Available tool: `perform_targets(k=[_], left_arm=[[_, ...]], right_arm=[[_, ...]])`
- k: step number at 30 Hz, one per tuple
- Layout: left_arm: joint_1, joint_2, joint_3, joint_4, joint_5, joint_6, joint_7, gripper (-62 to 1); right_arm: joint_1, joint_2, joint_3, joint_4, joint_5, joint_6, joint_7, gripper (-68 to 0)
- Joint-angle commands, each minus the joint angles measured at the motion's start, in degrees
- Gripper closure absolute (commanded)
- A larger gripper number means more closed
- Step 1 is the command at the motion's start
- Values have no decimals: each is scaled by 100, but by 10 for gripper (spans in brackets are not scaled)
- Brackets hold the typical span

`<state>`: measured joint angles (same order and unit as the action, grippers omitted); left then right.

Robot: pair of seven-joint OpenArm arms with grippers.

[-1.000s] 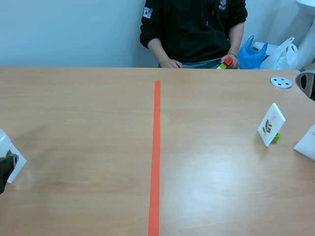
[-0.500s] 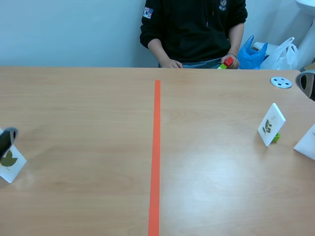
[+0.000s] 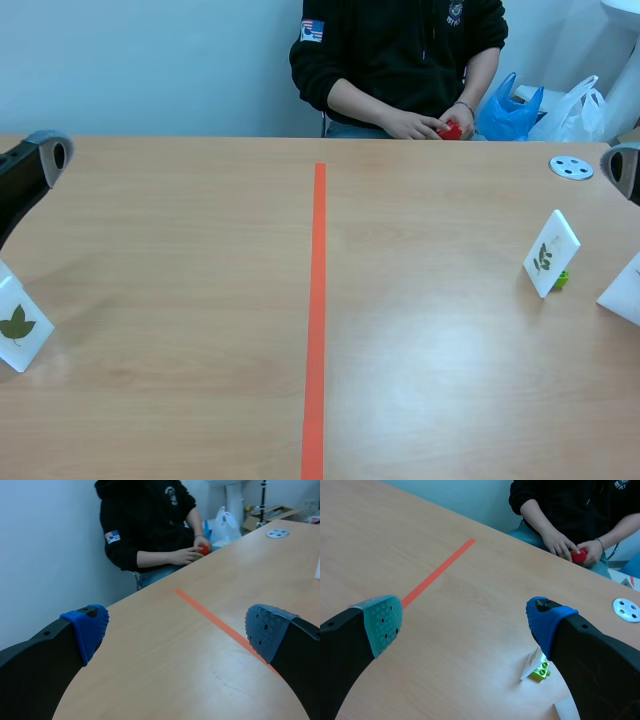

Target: Sort the leaf by its shape. The table is split by an orange tape line. A compound leaf with several leaflets goes to the left side, a simple leaf with one blade goes to the right side. Return to the home posture when a red brick is placed on the table.

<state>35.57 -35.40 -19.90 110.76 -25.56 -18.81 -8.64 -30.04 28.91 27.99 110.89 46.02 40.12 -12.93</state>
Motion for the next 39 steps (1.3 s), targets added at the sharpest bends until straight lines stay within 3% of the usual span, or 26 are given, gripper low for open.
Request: perform_targets(k=[1, 6, 39], left_arm=[[-2, 13, 28, -57, -57, -94, -50, -587], [-2, 15, 28, 28, -57, -411, -48, -587], [-4, 46, 28, 63, -57, -409, -55, -587]], right_arm=[[72, 44, 44, 7, 68, 7, 87, -506], [72, 44, 44, 7, 68, 7, 85, -506], [70, 42, 44, 7, 66, 7, 79, -506]])
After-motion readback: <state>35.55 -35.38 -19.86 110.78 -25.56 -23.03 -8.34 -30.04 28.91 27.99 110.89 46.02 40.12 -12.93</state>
